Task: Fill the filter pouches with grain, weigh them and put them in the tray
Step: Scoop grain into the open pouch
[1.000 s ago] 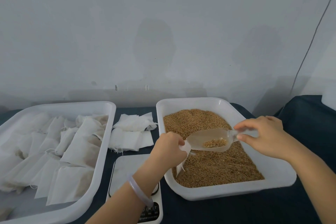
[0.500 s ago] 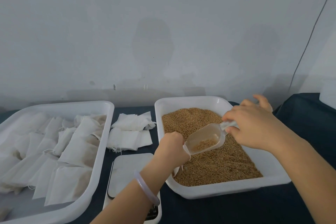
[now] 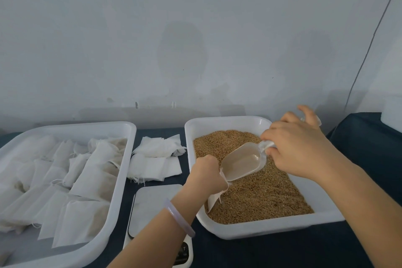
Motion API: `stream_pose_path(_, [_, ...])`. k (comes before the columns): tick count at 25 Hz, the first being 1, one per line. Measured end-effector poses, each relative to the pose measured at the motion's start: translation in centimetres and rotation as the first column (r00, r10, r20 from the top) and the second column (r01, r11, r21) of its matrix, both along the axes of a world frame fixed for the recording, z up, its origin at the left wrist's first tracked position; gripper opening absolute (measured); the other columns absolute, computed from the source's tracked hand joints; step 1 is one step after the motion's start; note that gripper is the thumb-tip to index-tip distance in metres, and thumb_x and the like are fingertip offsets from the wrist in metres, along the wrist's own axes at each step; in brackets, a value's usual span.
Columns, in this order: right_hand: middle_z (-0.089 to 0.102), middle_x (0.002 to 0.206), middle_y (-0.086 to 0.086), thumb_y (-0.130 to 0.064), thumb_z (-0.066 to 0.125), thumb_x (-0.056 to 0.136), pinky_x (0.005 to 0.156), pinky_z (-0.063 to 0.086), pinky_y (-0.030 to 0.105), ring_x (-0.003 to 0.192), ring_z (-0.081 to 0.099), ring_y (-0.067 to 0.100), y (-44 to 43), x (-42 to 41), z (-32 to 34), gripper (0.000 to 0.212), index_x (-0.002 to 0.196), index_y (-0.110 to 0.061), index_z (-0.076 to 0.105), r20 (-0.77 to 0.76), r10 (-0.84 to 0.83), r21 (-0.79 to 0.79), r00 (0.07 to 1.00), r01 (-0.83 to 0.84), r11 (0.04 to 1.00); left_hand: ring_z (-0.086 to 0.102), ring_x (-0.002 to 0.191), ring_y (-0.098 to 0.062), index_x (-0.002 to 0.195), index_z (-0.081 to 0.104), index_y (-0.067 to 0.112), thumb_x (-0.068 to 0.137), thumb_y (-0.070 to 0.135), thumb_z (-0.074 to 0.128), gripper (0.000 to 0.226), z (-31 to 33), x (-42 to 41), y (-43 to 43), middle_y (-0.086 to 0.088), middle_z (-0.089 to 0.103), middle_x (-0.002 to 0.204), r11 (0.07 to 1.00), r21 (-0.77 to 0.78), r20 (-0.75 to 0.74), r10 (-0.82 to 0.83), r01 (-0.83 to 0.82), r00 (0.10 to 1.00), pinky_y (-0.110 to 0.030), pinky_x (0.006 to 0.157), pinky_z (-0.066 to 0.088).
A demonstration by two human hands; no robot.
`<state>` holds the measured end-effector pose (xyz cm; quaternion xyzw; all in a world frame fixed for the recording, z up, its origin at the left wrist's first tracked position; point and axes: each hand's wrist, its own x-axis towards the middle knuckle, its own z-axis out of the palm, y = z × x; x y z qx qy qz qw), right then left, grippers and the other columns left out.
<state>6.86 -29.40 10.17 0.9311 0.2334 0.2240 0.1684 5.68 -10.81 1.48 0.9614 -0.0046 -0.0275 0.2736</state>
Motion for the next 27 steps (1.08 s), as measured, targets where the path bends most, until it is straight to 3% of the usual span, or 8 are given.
stream_pose_path(2, [0.059, 0.097, -0.018, -0.037, 0.051, 0.087, 0.102, -0.002, 0.044, 0.107, 0.044, 0.012, -1.1, 0.5, 0.1, 0.02, 0.104, -0.039, 0.062, -0.026, -0.06, 0.077, 0.998, 0.062, 0.995, 0.049, 0.072, -0.016, 0.08, 0.06, 0.016, 0.075, 0.014, 0.072, 0.013, 0.4, 0.0, 0.5, -0.006, 0.058, 0.09, 0.999, -0.053, -0.001, -0.012, 0.012, 1.0, -0.024, 0.063, 0.043])
stream_pose_path(5, [0.061, 0.107, -0.015, -0.041, 0.048, 0.09, 0.107, 0.011, 0.047, 0.115, 0.043, 0.016, -3.6, 1.7, -0.7, 0.025, 0.112, -0.04, 0.059, -0.163, -0.216, 0.075, 0.963, 0.231, 0.97, 0.054, 0.078, -0.011, 0.115, 0.065, 0.008, 0.077, 0.009, 0.068, 0.039, 0.5, -0.2, 1.2, -0.004, 0.064, 0.112, 0.997, -0.046, 0.002, -0.059, 0.059, 0.998, -0.02, 0.065, 0.045])
stream_pose_path(9, [0.06, 0.117, -0.009, -0.036, 0.05, 0.09, 0.112, 0.008, 0.055, 0.127, 0.035, 0.022, -4.8, 2.5, -4.1, 0.025, 0.112, -0.042, 0.06, -0.308, -0.272, 0.005, 0.912, 0.287, 0.958, 0.057, 0.084, -0.013, 0.123, 0.06, 0.006, 0.078, 0.01, 0.066, 0.045, 0.6, -0.6, 1.1, -0.005, 0.064, 0.113, 0.996, -0.001, -0.006, -0.089, 0.089, 0.996, -0.02, 0.066, 0.046])
stream_pose_path(14, [0.062, 0.107, -0.02, -0.043, 0.054, 0.089, 0.113, 0.003, 0.047, 0.117, 0.043, 0.007, -4.0, 1.3, -9.2, 0.018, 0.105, -0.041, 0.062, -0.405, -0.08, 0.255, 0.911, 0.197, 0.947, 0.058, 0.097, -0.015, 0.126, 0.058, 0.008, 0.078, 0.01, 0.066, 0.049, 0.8, -0.6, 1.6, -0.003, 0.062, 0.119, 0.999, -0.001, 0.039, -0.042, 0.042, 0.998, -0.023, 0.077, 0.05])
stream_pose_path(18, [0.06, 0.102, -0.027, -0.04, 0.063, 0.086, 0.111, 0.027, 0.044, 0.108, 0.053, 0.002, -5.6, 1.1, -9.9, 0.022, 0.108, -0.042, 0.061, -0.498, 0.042, 0.558, 0.866, 0.283, 0.78, 0.055, 0.114, -0.017, 0.128, 0.057, 0.011, 0.079, 0.01, 0.065, 0.05, 0.7, -0.9, 1.9, -0.001, 0.058, 0.128, 1.0, -0.011, 0.075, -0.019, 0.02, 0.997, -0.025, 0.091, 0.045])
stream_pose_path(22, [0.064, 0.101, -0.019, -0.03, 0.068, 0.083, 0.099, 0.04, 0.035, 0.097, 0.056, 0.001, -5.3, 1.0, -8.2, 0.022, 0.103, -0.036, 0.064, -0.484, 0.16, 0.708, 0.86, 0.278, 0.649, 0.051, 0.119, -0.022, 0.128, 0.056, 0.01, 0.078, 0.008, 0.064, 0.051, 0.2, -1.3, 1.9, -0.002, 0.058, 0.126, 1.0, 0.004, 0.042, 0.002, -0.002, 0.999, -0.049, 0.11, 0.032])
stream_pose_path(24, [0.06, 0.099, -0.024, -0.03, 0.068, 0.083, 0.106, 0.035, 0.042, 0.105, 0.056, 0.006, -4.9, 1.1, -6.4, 0.022, 0.104, -0.038, 0.063, -0.466, 0.165, 0.697, 0.869, 0.245, 0.674, 0.052, 0.118, -0.022, 0.129, 0.055, 0.01, 0.078, 0.009, 0.064, 0.051, -0.2, -1.4, 1.9, -0.003, 0.058, 0.125, 1.0, -0.012, 0.03, 0.018, -0.017, 0.999, -0.049, 0.11, 0.032])
stream_pose_path(27, [0.057, 0.105, -0.029, -0.038, 0.063, 0.086, 0.115, 0.01, 0.044, 0.114, 0.048, 0.005, -3.7, 1.1, -3.8, 0.022, 0.106, -0.045, 0.061, -0.378, 0.08, 0.51, 0.922, 0.135, 0.849, 0.054, 0.113, -0.024, 0.126, 0.056, 0.009, 0.077, 0.01, 0.065, 0.05, -0.6, -1.5, 1.9, -0.004, 0.06, 0.115, 0.996, -0.061, 0.034, 0.062, -0.06, 0.997, -0.047, 0.108, 0.035])
